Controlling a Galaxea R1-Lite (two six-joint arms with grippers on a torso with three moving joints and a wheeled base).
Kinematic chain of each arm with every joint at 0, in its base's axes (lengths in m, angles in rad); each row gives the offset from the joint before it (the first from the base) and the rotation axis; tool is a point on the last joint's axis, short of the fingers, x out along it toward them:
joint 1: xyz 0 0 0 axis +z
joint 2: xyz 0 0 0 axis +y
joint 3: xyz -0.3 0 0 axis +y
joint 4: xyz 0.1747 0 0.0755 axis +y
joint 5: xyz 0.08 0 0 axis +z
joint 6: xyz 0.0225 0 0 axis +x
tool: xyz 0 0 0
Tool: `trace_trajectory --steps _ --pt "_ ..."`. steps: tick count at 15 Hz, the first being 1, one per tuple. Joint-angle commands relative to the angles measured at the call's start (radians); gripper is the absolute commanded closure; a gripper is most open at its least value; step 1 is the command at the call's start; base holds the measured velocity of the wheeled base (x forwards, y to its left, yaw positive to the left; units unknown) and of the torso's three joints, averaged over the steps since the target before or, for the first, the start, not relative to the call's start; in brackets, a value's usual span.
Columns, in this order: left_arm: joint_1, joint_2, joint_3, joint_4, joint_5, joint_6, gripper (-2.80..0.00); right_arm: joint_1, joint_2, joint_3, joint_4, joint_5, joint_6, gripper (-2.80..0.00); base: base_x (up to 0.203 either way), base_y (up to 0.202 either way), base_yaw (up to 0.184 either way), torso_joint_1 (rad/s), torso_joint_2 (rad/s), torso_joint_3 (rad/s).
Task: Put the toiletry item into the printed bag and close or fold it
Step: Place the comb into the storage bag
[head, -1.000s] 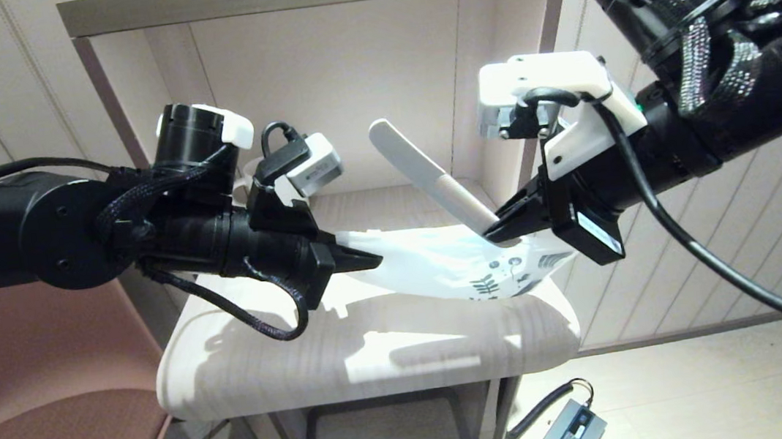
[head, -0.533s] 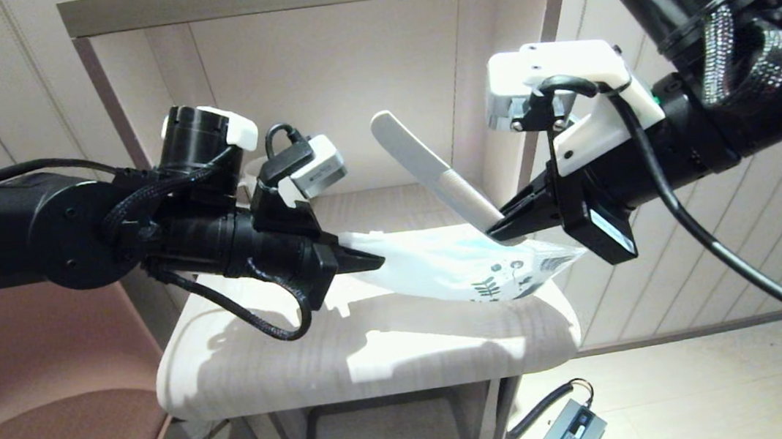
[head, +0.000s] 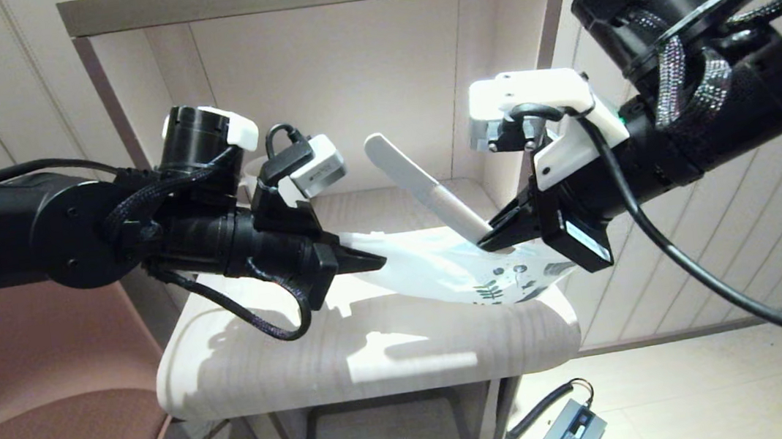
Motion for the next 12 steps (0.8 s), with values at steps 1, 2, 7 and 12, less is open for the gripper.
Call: trace_trajectory --steps 1,2,7,12 --pt "0.000 0.008 -0.001 0.000 -0.004 0.003 0.00 -0.003 0.025 -0.005 0.004 0.007 -0.004 0.00 0.000 0.000 0.000 0.000 0.00 0.000" --pt "0.001 0.008 -0.003 0.000 -0.004 0.003 0.00 -0.005 0.031 -0.006 0.004 0.014 -0.004 0.00 0.000 0.000 0.000 0.000 0.00 0.000" --pt "0.001 0.014 -0.019 0.002 -0.004 0.001 0.00 -0.013 0.028 0.033 0.004 0.015 -0.008 0.00 0.000 0.000 0.000 0.000 0.00 0.000" --pt "0.000 0.014 -0.031 0.005 -0.004 -0.002 0.00 -0.065 0.013 0.070 0.004 0.015 -0.024 0.00 0.000 0.000 0.000 0.000 0.00 0.000"
